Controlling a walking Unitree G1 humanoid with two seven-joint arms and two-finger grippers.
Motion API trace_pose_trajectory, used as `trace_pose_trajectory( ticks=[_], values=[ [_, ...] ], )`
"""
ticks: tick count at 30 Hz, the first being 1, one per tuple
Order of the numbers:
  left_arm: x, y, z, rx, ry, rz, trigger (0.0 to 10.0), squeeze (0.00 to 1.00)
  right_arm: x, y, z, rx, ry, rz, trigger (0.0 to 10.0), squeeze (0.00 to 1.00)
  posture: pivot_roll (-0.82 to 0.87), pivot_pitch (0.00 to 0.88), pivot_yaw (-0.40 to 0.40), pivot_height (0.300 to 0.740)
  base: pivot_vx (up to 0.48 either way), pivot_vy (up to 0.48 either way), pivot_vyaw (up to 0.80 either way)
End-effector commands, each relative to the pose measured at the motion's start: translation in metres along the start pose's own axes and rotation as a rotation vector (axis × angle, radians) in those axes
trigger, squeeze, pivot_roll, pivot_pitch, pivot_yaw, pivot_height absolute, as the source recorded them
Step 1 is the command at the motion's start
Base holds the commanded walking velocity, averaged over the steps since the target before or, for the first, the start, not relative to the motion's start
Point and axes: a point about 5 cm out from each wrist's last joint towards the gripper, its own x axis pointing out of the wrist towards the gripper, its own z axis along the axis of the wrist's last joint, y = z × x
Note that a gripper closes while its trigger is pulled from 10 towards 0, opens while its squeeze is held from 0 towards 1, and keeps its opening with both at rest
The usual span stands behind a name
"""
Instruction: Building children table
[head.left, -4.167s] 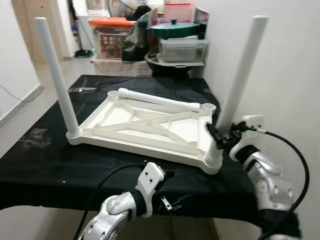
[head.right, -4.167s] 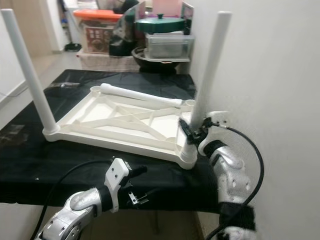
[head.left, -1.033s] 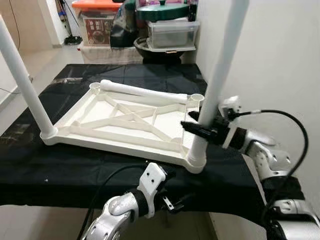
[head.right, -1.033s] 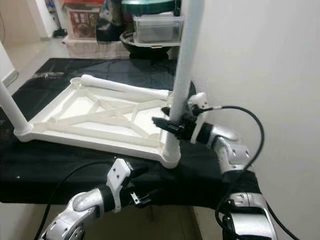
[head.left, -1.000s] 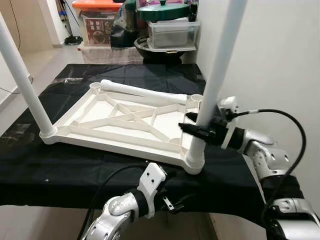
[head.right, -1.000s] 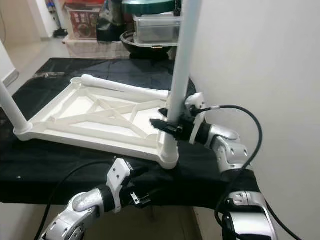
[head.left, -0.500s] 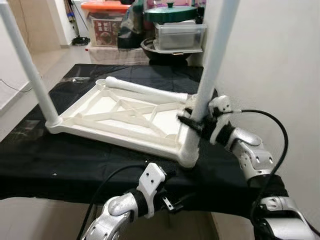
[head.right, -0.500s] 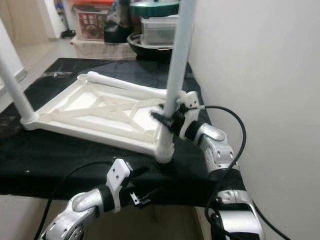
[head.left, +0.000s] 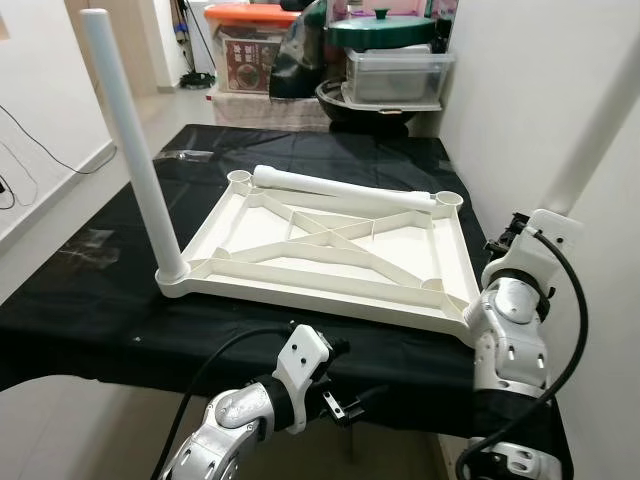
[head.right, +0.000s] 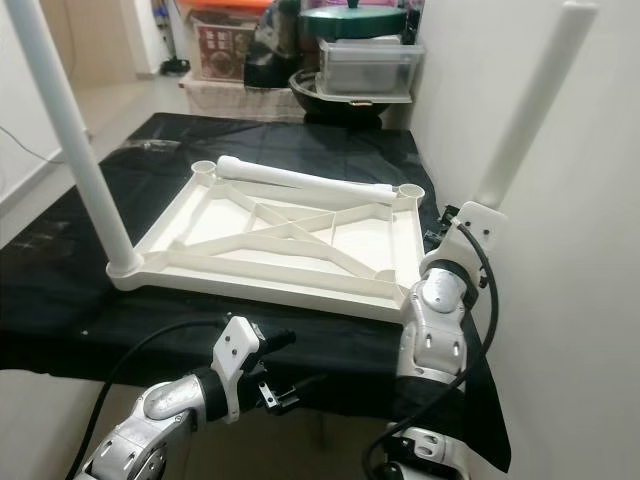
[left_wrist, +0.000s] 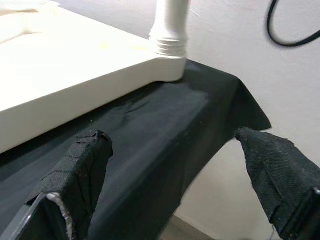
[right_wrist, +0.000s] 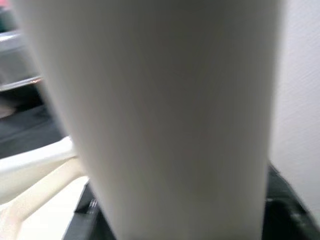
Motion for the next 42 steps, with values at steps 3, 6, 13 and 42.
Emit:
trace_pose_trajectory(
  ticks=[3, 6, 13, 42],
  values=[
    [0.001, 0.001, -0.003, 0.005, 0.013, 0.004, 10.0, 0.0, -0.005, 0.019, -0.009, 0.021, 0.006, 0.103, 10.0, 0.93, 0.19, 0.0, -0.041, 0.74, 0.0, 0.0, 0.0],
    [0.001, 0.001, -0.004, 0.006, 0.012, 0.004, 10.0, 0.0, -0.006, 0.019, -0.009, 0.019, 0.009, 0.09, 10.0, 0.93, 0.19, 0.0, -0.041, 0.74, 0.0, 0.0, 0.0],
    [0.003, 0.002, -0.003, 0.009, 0.007, 0.004, 10.0, 0.0, -0.01, 0.02, -0.004, 0.112, 0.119, 0.979, 10.0, 0.0, 0.18, 0.0, -0.045, 0.74, 0.0, 0.0, 0.0],
    [0.004, 0.001, -0.003, 0.006, -0.001, 0.006, 10.0, 0.0, 0.012, 0.036, 0.001, -0.055, 0.134, 0.959, 0.0, 0.0, 0.19, 0.0, -0.063, 0.74, 0.0, 0.0, 0.0]
  ],
)
